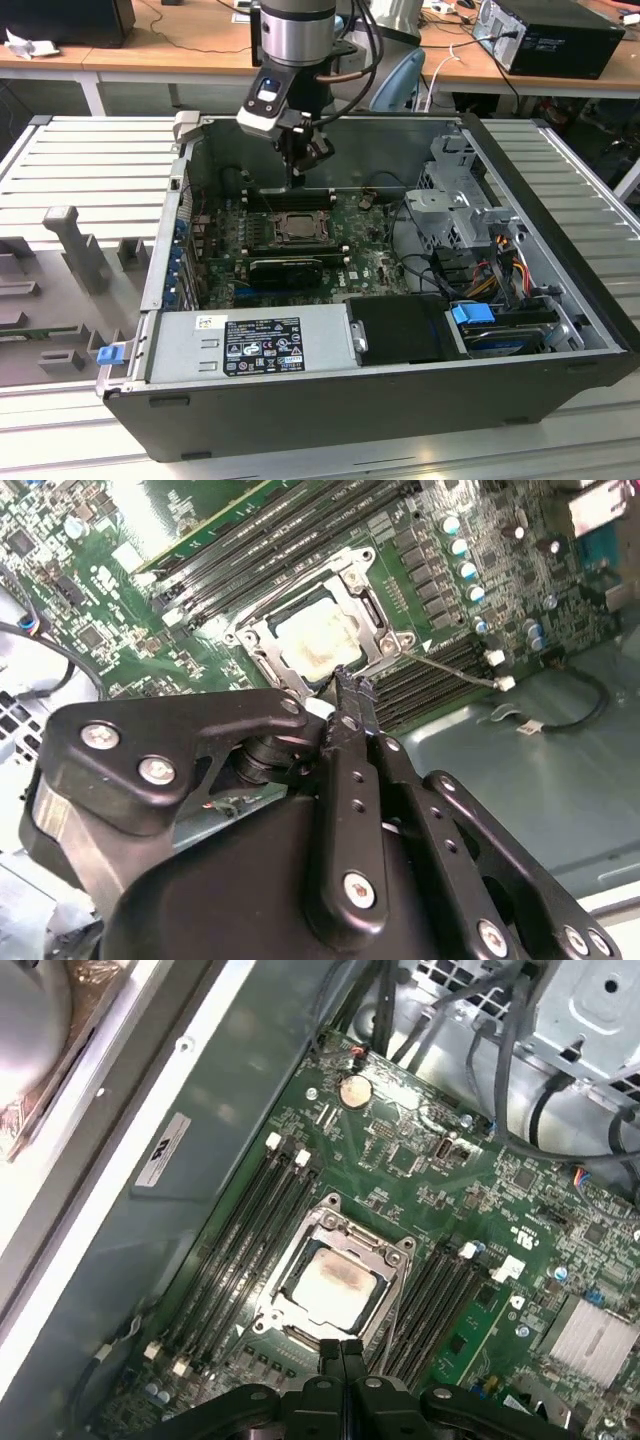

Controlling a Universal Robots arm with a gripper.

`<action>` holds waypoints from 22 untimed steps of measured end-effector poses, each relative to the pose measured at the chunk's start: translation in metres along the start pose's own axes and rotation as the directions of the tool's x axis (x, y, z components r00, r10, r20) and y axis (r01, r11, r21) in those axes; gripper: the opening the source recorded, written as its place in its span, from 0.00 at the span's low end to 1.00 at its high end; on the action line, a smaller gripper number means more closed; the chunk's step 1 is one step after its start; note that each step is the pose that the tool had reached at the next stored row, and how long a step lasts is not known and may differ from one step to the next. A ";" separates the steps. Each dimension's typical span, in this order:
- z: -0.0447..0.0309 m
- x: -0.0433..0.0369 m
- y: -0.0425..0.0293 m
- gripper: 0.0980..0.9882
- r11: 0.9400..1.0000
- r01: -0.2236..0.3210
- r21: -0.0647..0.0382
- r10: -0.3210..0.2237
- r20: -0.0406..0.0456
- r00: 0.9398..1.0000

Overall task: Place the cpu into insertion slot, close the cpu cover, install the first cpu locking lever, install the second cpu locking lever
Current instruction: 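Install the first cpu locking lever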

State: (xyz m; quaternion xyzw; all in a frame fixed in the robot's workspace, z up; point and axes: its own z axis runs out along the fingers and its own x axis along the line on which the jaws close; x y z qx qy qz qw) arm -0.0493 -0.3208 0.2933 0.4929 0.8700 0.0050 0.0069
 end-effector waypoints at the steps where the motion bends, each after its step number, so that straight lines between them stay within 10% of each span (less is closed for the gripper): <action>1: 0.0000 0.0000 0.0000 0.01 1.000 0.013 0.001 -0.013 0.001 1.000; 5: 0.0000 0.0000 0.0000 0.01 0.995 0.097 0.003 -0.097 0.005 0.995; 8: 0.0002 0.0000 0.0000 0.01 0.980 0.198 0.005 -0.198 0.006 0.980; 12: 0.0005 0.0000 0.0000 0.01 0.938 0.348 0.003 -0.348 0.005 0.938; 20: 0.0006 -0.0001 0.0002 0.01 0.885 0.466 0.002 -0.466 0.003 0.885; 22: 0.0006 -0.0001 0.0002 0.01 0.864 0.504 0.001 -0.504 0.003 0.864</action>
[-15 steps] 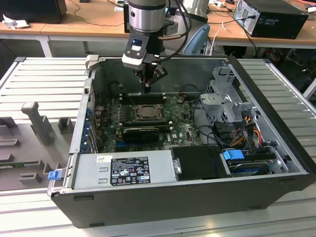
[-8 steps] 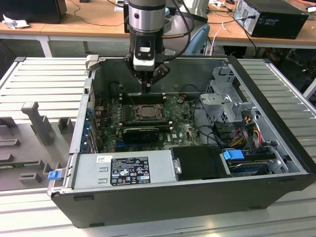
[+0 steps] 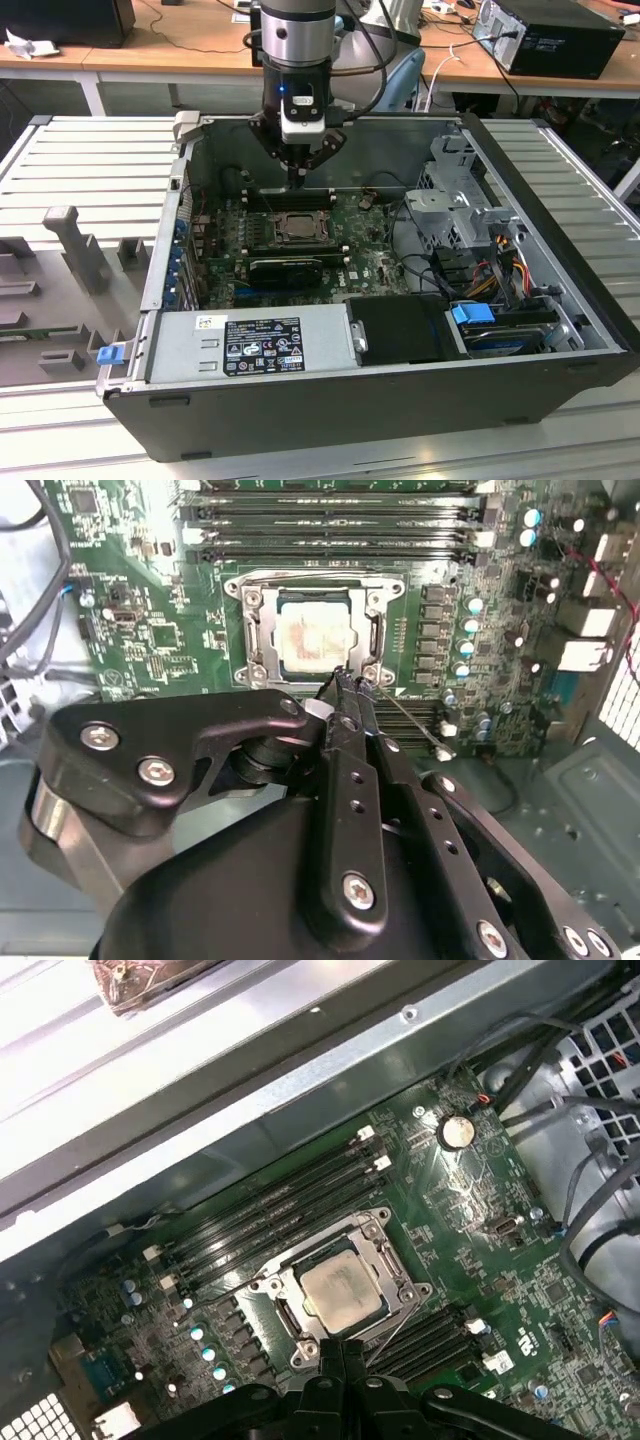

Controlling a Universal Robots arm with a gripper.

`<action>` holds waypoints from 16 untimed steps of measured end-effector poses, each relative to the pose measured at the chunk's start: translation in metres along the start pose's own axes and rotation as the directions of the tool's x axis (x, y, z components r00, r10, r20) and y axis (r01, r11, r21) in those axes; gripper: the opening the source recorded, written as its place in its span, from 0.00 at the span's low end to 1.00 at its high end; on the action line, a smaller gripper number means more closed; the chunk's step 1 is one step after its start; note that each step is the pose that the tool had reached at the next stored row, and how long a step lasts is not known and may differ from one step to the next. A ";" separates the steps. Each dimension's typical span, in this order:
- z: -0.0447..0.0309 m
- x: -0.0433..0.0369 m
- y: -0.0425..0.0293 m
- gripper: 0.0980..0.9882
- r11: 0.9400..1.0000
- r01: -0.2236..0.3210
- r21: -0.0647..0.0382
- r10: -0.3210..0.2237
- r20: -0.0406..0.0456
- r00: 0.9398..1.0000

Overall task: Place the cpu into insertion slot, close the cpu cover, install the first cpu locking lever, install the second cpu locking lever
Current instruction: 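Install the first cpu locking lever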

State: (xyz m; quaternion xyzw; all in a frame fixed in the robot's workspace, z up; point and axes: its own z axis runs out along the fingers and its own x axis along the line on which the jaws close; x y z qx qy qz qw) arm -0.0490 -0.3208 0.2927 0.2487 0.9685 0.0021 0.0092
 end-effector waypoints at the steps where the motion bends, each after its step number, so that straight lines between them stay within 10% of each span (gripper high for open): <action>1: 0.0000 0.0000 0.0000 0.01 1.000 0.011 0.000 -0.011 0.000 1.000; 16: 0.0000 0.0000 0.0000 0.01 0.985 0.175 -0.003 -0.175 -0.001 0.985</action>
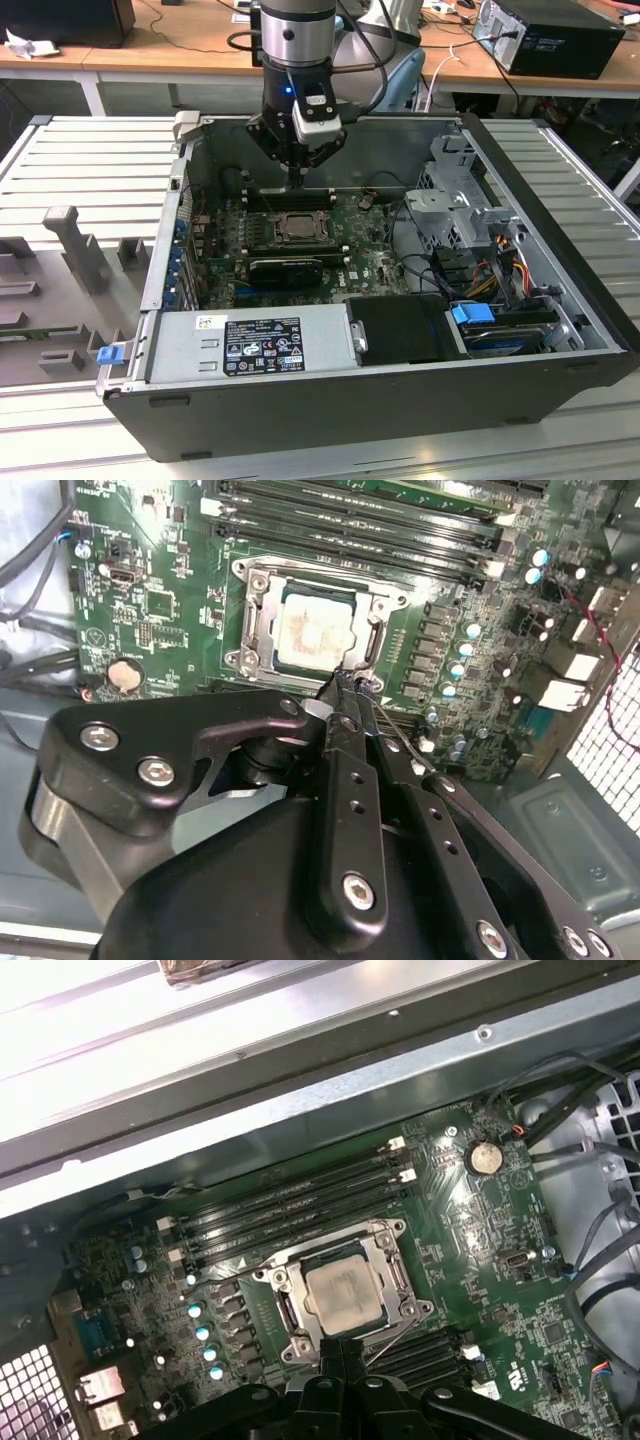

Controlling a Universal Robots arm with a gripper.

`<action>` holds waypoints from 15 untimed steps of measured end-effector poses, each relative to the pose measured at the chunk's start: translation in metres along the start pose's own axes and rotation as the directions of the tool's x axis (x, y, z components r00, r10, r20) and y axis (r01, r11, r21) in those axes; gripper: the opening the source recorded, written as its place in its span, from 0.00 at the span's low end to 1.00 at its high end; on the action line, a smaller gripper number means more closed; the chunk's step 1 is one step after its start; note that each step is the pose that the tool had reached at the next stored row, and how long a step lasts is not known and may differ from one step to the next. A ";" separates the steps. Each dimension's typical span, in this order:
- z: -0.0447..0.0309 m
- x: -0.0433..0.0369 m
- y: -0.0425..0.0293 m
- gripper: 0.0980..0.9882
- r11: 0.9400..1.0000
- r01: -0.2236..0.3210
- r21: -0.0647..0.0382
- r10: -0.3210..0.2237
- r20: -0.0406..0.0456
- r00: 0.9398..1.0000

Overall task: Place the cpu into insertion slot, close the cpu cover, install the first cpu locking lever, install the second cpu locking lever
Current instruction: 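Install the first cpu locking lever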

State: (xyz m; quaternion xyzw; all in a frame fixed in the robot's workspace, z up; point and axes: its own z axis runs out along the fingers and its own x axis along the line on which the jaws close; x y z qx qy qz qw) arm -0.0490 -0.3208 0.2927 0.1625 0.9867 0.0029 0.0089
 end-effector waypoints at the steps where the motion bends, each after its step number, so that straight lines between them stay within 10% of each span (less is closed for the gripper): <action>1: 0.0000 0.0000 0.0000 0.01 1.000 0.014 0.000 -0.014 0.000 1.000; 15: 0.0064 0.0129 -0.0044 0.01 0.989 0.145 -0.009 -0.145 -0.001 0.989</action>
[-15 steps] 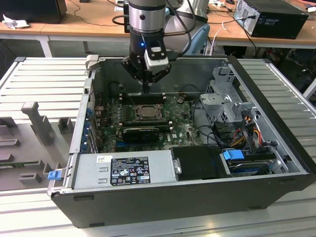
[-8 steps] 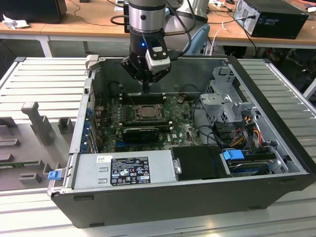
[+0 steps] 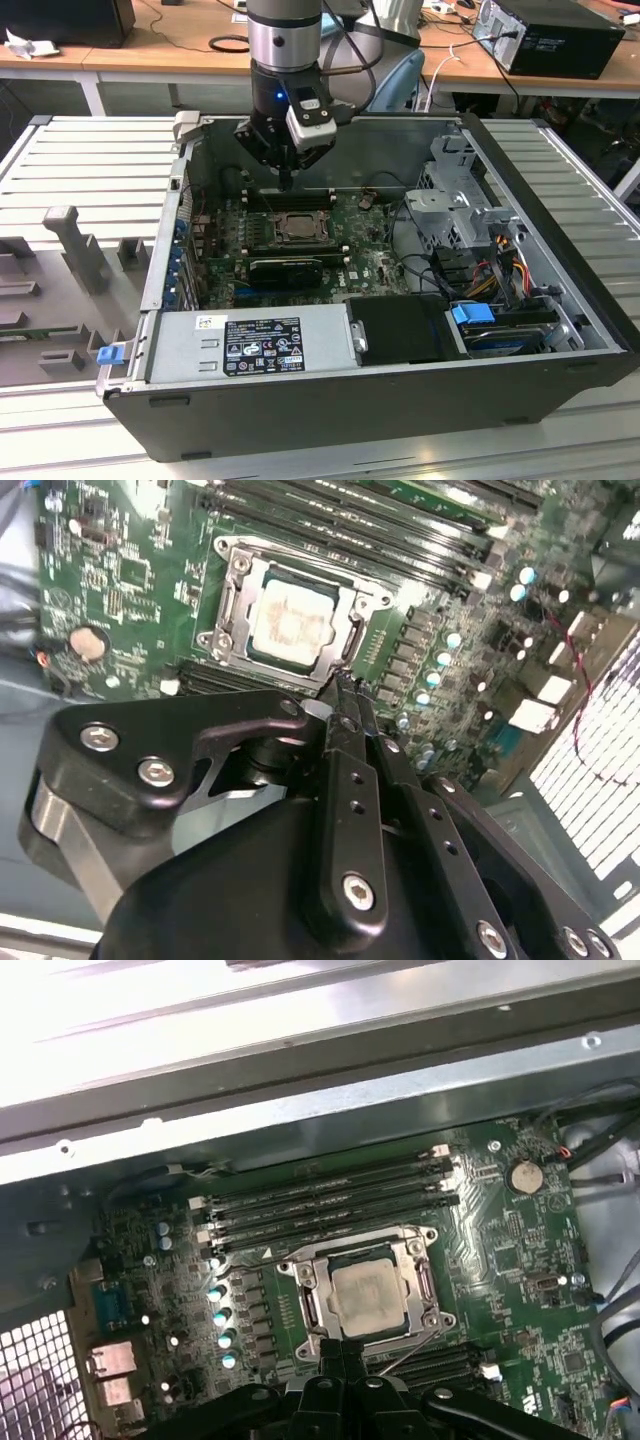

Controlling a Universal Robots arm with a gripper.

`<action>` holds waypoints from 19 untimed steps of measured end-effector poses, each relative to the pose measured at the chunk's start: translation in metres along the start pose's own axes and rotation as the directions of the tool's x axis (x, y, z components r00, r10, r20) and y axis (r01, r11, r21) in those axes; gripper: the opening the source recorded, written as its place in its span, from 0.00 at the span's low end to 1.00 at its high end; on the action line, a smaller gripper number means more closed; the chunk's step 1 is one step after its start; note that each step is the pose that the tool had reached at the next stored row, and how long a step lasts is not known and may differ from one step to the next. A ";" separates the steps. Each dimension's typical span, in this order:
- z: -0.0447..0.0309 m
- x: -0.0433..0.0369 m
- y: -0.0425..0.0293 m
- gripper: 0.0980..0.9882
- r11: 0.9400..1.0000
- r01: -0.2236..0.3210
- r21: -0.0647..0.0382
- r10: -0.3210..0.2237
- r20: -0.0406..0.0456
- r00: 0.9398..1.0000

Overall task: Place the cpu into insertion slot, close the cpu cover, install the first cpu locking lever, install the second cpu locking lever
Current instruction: 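Install the first cpu locking lever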

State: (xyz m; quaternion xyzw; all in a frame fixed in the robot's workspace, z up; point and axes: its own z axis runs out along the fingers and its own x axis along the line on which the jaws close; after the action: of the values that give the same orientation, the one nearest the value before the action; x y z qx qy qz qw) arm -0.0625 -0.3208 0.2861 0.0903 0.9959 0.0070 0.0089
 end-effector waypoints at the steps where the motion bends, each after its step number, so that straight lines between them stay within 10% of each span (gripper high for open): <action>1: 0.0009 0.0000 0.0000 0.01 1.000 0.025 0.000 -0.025 0.000 1.000; 8: 0.0034 0.0000 0.0000 0.01 0.986 0.169 -0.003 -0.169 -0.002 0.986; 17: 0.0055 0.0001 -0.0001 0.01 0.907 0.422 -0.008 -0.422 -0.005 0.907; 19: 0.0061 0.0001 -0.0001 0.01 0.879 0.478 -0.010 -0.478 -0.005 0.879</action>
State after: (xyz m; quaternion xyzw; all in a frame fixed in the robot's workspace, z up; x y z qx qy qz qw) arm -0.0625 -0.3208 0.2800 -0.1580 0.9874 0.0090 0.0070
